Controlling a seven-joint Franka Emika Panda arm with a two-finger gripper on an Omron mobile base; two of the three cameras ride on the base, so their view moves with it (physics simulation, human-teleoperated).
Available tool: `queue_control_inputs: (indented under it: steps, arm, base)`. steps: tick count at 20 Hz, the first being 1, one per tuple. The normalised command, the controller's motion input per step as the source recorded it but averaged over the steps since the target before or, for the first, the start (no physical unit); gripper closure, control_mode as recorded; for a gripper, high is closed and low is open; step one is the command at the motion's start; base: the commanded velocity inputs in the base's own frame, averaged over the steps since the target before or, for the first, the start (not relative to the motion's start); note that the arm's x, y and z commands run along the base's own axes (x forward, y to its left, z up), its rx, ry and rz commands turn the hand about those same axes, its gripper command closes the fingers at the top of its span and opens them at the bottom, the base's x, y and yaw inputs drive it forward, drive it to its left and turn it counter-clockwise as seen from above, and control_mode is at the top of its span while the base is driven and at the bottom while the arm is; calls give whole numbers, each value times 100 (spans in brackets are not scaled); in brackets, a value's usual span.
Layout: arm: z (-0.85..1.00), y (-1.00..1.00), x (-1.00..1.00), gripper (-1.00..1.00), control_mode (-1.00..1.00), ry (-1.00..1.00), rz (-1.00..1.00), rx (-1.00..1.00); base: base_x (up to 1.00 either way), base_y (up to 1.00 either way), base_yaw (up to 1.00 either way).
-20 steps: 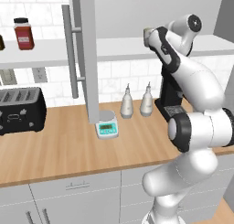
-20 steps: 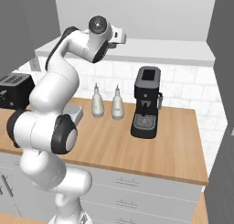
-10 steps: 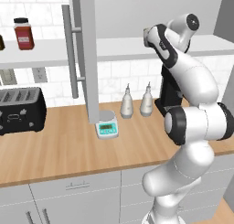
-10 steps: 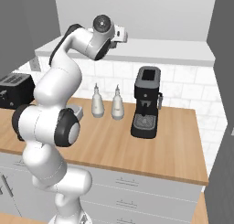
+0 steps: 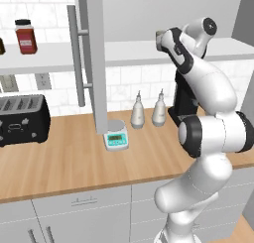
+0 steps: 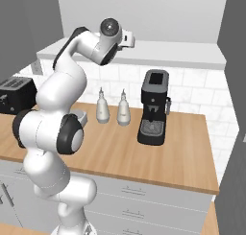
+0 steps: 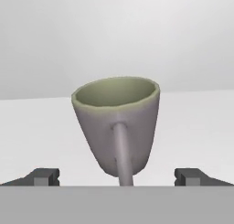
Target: Gather all objects into one cabinet and sort the glasses and bowls to opposite sides.
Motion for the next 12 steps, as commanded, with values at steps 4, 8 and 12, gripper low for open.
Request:
queue_control_inputs:
  steps: [4, 8, 12]
  arm:
    - [-4, -1, 26, -100, -100, 0, 1, 0]
    - [0, -1, 25, -100, -100, 0, 2, 0]
    - [0, 0, 3, -100, -100, 0, 2, 0]
  base:
    - [0, 0, 0]
    - [0, 0, 0]
    - [0, 0, 0]
